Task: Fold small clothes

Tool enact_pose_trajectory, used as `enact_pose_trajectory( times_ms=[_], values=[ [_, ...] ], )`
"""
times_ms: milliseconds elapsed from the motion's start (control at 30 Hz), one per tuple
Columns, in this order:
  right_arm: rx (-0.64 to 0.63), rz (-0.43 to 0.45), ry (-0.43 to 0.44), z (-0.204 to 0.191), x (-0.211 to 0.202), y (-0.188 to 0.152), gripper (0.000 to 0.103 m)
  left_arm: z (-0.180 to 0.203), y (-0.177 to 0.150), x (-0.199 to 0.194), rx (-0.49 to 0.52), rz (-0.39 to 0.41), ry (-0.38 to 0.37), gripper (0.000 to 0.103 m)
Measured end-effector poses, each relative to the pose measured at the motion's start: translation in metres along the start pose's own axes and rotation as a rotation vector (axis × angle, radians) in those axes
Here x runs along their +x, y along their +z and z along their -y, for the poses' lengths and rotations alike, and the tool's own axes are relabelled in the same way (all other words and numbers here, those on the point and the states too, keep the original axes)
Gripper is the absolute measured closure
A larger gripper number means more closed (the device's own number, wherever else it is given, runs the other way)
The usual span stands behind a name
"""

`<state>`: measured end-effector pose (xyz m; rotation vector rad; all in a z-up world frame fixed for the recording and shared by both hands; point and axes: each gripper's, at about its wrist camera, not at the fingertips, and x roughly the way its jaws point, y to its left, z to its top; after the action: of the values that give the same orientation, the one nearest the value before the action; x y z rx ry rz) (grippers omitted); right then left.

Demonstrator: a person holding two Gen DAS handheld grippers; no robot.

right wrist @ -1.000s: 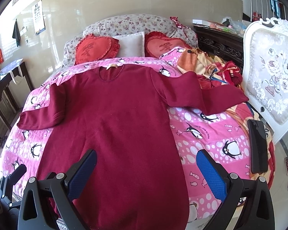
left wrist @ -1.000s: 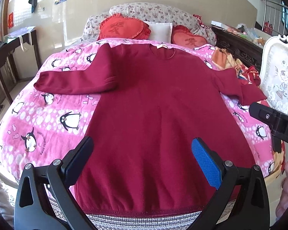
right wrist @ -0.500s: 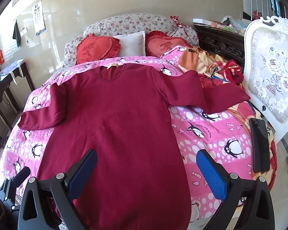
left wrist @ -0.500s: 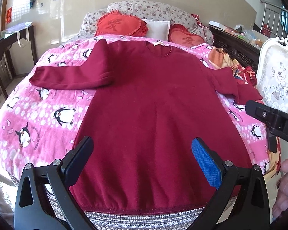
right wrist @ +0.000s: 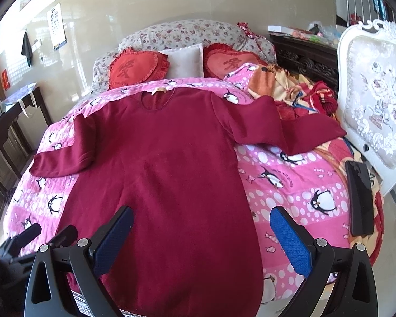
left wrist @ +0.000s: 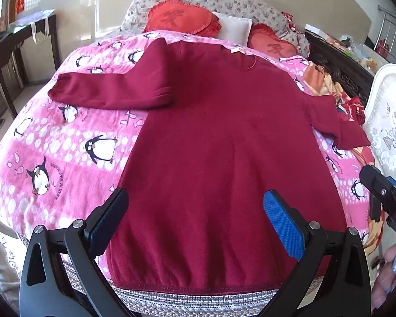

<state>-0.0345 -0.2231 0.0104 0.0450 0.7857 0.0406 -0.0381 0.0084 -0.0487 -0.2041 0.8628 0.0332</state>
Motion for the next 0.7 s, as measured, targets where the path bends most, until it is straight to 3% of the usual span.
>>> enact_pose_trajectory(
  times_ms=[300, 700],
  values=[
    [0.031, -0.013, 0.01, 0.019, 0.008, -0.008, 0.001, 0.004, -0.005, 0.006, 0.013, -0.022, 0.05, 0.001],
    [0.017, -0.022, 0.003, 0.025, 0.024, -0.006, 0.001, 0.002, -0.001, 0.019, 0.043, -0.05, 0.064, 0.001]
  ],
)
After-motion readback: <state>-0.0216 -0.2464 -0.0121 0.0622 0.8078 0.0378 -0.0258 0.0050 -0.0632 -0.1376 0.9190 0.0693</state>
